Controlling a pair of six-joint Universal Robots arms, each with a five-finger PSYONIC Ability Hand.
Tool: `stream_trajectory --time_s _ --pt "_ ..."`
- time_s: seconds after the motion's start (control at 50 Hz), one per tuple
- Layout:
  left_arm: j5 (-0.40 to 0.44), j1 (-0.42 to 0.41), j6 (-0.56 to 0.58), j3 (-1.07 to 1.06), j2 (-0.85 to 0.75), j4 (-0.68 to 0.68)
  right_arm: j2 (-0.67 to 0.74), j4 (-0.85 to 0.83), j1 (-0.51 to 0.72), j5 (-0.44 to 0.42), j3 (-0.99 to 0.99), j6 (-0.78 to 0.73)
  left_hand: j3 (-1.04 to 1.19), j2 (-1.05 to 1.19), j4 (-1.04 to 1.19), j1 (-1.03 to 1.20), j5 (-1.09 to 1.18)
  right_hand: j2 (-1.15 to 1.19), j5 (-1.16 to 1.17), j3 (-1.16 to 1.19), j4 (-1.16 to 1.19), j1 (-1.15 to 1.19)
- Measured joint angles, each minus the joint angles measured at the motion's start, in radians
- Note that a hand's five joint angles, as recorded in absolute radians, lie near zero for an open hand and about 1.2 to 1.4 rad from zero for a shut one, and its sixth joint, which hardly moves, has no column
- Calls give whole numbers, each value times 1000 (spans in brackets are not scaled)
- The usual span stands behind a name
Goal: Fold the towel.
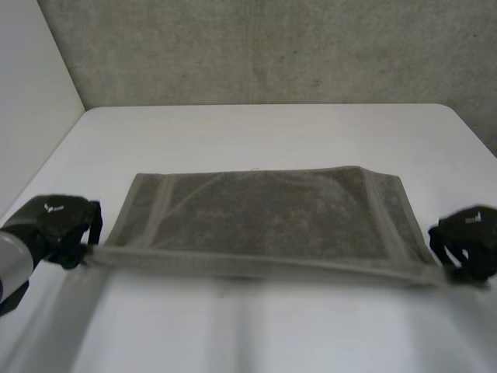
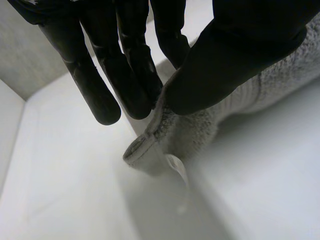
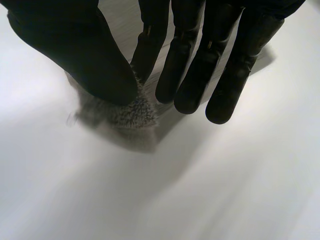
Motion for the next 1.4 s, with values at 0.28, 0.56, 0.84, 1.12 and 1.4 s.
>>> stream_trajectory --time_s 0.28,0.56,0.84,1.12,1.4 --pt "-9 -75 -32 293 -373 262 241 -208 208 107 -341 240 0 0 0 0 0 0 2 0 0 0" --pt "-17 -127 -50 623 -808 579 530 -585 331 281 -559 320 0 0 0 2 0 0 6 5 0 0" --pt "1 -131 -49 704 -924 714 662 -647 352 346 -689 323 -116 -118 -105 -103 -99 -212 -186 -212 -220 -180" --pt "-16 -140 -54 632 -825 794 450 -742 354 410 -589 439 -997 -1001 -999 -981 -988 -934 -909 -967 -958 -734" --pt "-18 -151 -125 308 -474 757 171 -521 307 294 -245 456 -1035 -1037 -1034 -1012 -1010 -934 -913 -967 -958 -734"
